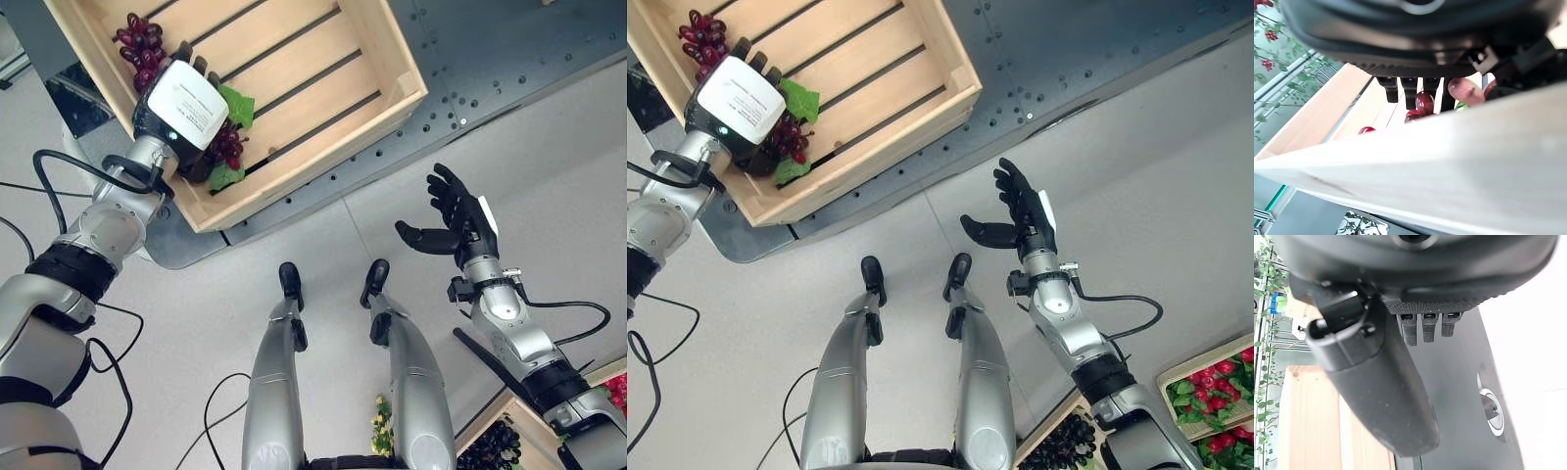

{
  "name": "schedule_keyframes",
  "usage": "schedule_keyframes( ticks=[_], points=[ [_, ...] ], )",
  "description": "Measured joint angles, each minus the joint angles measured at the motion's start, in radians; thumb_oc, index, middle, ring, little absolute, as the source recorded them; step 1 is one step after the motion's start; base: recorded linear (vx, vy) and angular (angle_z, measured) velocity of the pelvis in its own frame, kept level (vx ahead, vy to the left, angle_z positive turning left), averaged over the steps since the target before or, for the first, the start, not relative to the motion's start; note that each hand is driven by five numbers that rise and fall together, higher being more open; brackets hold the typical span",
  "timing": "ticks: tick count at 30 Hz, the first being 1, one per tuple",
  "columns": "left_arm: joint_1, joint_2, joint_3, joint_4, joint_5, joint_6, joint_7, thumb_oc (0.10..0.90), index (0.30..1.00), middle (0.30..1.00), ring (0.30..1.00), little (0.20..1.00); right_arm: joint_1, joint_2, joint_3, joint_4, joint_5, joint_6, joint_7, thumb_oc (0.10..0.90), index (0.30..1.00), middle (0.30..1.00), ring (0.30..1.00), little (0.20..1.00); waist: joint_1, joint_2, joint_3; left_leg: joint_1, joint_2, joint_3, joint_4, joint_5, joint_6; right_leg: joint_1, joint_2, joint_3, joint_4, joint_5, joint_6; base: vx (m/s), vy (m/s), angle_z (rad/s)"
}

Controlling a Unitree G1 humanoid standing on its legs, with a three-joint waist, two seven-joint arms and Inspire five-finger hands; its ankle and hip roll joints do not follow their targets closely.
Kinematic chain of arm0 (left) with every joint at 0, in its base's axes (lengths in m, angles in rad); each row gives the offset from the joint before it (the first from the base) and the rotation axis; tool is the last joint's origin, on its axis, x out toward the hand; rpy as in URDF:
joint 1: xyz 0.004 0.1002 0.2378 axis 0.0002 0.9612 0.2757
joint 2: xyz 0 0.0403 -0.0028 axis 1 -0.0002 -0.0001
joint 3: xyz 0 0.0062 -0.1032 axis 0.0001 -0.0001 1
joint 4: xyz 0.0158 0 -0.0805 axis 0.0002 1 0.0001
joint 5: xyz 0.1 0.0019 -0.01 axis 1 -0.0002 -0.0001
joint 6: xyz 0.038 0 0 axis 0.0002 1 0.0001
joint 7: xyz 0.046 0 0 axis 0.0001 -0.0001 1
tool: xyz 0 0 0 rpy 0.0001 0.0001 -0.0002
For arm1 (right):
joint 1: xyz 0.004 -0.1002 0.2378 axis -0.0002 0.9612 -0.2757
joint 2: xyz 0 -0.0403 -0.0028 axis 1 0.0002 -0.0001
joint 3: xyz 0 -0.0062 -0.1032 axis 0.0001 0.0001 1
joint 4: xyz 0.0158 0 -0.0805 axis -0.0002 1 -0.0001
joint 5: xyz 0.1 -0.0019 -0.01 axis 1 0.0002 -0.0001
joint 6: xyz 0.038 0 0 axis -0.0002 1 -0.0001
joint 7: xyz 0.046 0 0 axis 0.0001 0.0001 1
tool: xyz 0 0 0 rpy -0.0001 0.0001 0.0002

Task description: Pick up the fruits from the basket on one side to the basket on the other side

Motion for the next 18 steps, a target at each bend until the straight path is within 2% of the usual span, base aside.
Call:
schedule_keyframes(
  ticks=[1,3,7,9,10,12,18],
  points=[
    [-0.002,0.000,0.003,0.000,0.000,0.002,0.000,0.800,0.900,0.900,0.900,0.900,-0.002,0.000,0.000,0.000,0.000,0.000,0.000,0.800,0.900,0.900,0.900,0.900,0.000,0.000,0.000,-0.004,0.000,0.000,0.000,0.000,0.000,-0.004,0.000,0.000,0.000,0.001,0.001,-0.03,0.022,0.03],
    [-0.007,0.000,0.004,0.000,-0.001,0.019,0.001,0.400,0.300,0.300,0.300,0.300,-0.011,0.000,0.000,0.000,0.000,0.000,0.000,0.800,0.900,0.900,0.900,0.900,-0.001,0.000,0.000,-0.015,0.000,0.000,0.002,0.000,0.000,-0.013,-0.001,0.001,0.000,0.001,0.002,0.00,0.000,0.00],
    [-0.024,0.002,-0.002,0.034,-0.002,0.021,0.015,0.400,0.300,0.300,0.300,0.300,-0.015,0.000,0.000,-0.001,0.000,0.000,-0.001,0.800,0.900,0.900,0.900,0.900,-0.006,-0.001,0.000,-0.026,0.002,0.000,0.012,0.000,0.000,-0.020,0.000,0.001,0.000,0.002,0.004,0.00,0.000,0.00],
    [-0.036,-0.002,-0.004,0.065,-0.002,0.024,0.025,0.400,0.300,0.300,0.300,0.300,-0.016,0.000,0.000,-0.002,0.000,0.000,-0.001,0.800,0.900,0.900,0.900,0.900,-0.015,-0.002,-0.001,-0.029,0.002,0.000,0.013,0.002,0.002,-0.020,0.000,0.001,-0.002,0.003,0.004,-0.01,0.006,0.02],
    [-0.041,-0.002,-0.011,0.071,-0.002,0.031,0.031,0.400,0.300,0.300,0.300,0.300,-0.022,0.000,0.000,-0.005,0.000,0.000,-0.001,0.800,0.900,0.900,0.900,0.900,-0.033,-0.003,-0.001,-0.031,0.000,0.002,0.013,0.004,0.004,-0.020,0.001,0.001,0.000,0.006,0.006,0.00,0.007,0.05],
    [-0.038,0.002,-0.022,0.073,-0.001,0.027,0.036,0.400,0.300,0.300,0.300,0.300,-0.016,0.000,-0.008,-0.007,0.000,0.000,-0.005,0.800,0.900,0.900,0.900,0.900,-0.035,-0.003,-0.001,-0.019,-0.006,0.008,0.014,0.006,0.011,-0.016,-0.002,0.011,0.004,0.011,-0.005,0.00,0.000,0.00],
    [-0.042,0.002,-0.050,0.090,-0.001,0.005,0.034,0.400,0.300,0.300,0.300,0.300,-0.025,0.001,-0.007,-0.034,0.001,0.000,-0.005,0.800,0.900,0.900,0.900,0.900,-0.041,-0.003,-0.001,0.008,-0.011,0.016,0.016,-0.001,0.017,0.004,-0.007,0.024,0.011,0.010,-0.006,0.00,0.003,-0.01]
  ],
)
